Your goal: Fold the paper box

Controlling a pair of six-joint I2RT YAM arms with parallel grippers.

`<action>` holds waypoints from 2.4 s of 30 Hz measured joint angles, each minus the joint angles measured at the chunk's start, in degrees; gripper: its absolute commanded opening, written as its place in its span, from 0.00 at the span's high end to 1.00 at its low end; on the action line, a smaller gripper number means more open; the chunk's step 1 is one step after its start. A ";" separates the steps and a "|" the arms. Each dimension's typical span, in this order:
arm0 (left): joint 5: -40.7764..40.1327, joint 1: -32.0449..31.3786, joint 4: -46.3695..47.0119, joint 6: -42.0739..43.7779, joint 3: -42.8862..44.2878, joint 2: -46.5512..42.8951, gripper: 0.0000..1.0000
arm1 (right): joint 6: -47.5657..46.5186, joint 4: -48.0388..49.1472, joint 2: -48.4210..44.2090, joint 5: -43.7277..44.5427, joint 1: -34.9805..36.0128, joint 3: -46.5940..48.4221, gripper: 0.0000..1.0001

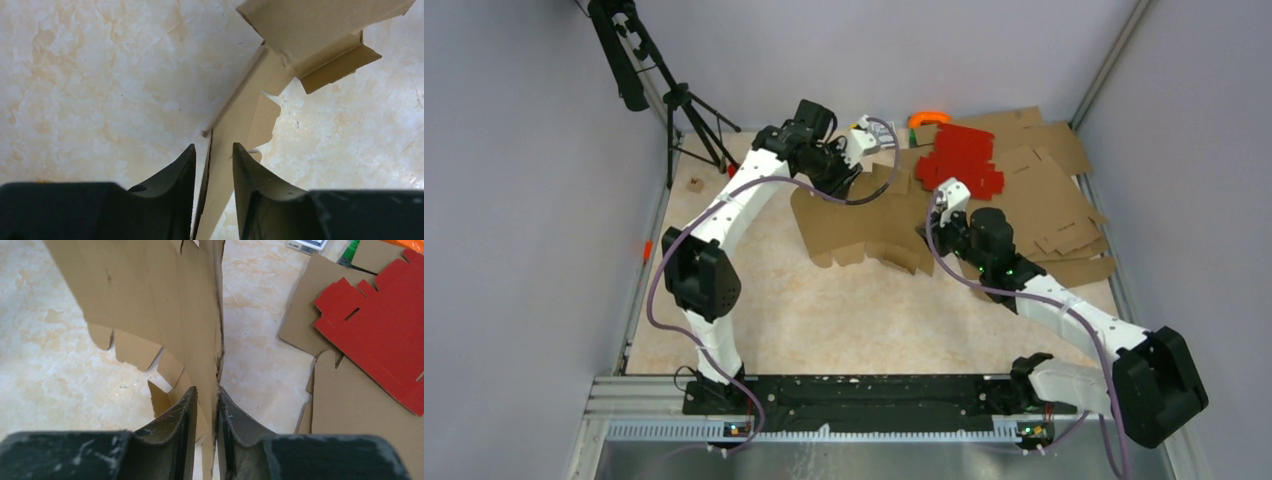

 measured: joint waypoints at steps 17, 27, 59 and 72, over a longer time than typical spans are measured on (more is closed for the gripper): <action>-15.45 -6.67 2.08 -15.58 -6.56 -4.31 0.95 | 11.91 -0.50 -1.81 11.85 0.09 -8.31 0.18; -16.17 -6.75 2.78 -25.46 -14.16 -12.87 0.91 | 18.01 -3.23 -7.04 7.28 0.17 -9.25 0.10; -21.07 -13.40 3.80 -26.69 -20.57 -15.13 0.93 | 49.07 7.93 28.33 -1.09 -5.81 2.60 0.15; -25.79 -15.58 3.65 -26.84 -19.17 -11.76 1.00 | 57.72 11.52 32.35 -2.54 -6.27 2.78 0.38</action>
